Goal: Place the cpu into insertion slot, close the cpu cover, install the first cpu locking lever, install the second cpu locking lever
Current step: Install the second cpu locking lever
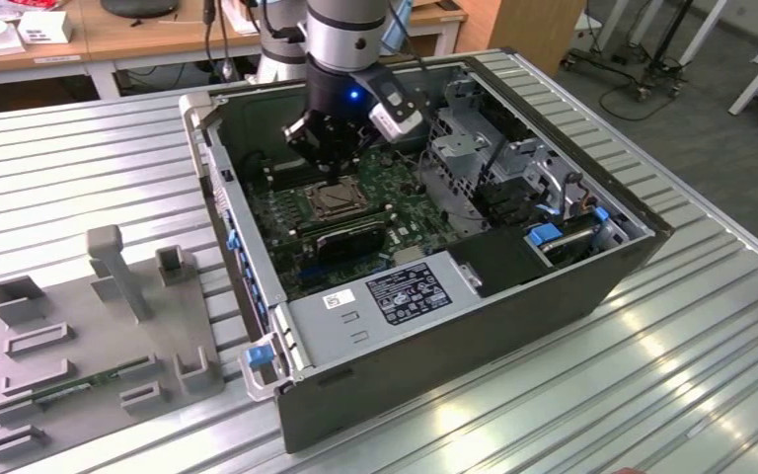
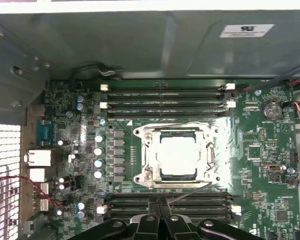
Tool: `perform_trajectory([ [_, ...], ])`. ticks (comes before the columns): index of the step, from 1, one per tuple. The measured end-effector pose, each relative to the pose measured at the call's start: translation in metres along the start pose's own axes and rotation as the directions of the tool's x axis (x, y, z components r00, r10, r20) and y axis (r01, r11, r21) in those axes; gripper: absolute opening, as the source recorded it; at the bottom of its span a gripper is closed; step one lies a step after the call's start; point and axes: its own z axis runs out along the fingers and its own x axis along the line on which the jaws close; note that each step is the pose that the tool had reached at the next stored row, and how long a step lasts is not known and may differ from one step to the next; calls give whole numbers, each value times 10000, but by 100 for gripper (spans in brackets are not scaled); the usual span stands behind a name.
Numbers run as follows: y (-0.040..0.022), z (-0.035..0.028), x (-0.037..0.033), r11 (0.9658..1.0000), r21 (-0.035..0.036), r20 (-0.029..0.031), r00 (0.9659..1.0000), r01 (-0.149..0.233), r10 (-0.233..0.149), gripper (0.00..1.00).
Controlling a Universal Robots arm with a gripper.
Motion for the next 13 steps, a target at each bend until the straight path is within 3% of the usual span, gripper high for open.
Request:
perform_trajectory([
  [4, -20, 15, -28, 10000, 18, -57, 10000, -4, 4, 11],
  [13, -51, 171, -29, 10000, 23, -63, 10000, -4, 4, 11],
])
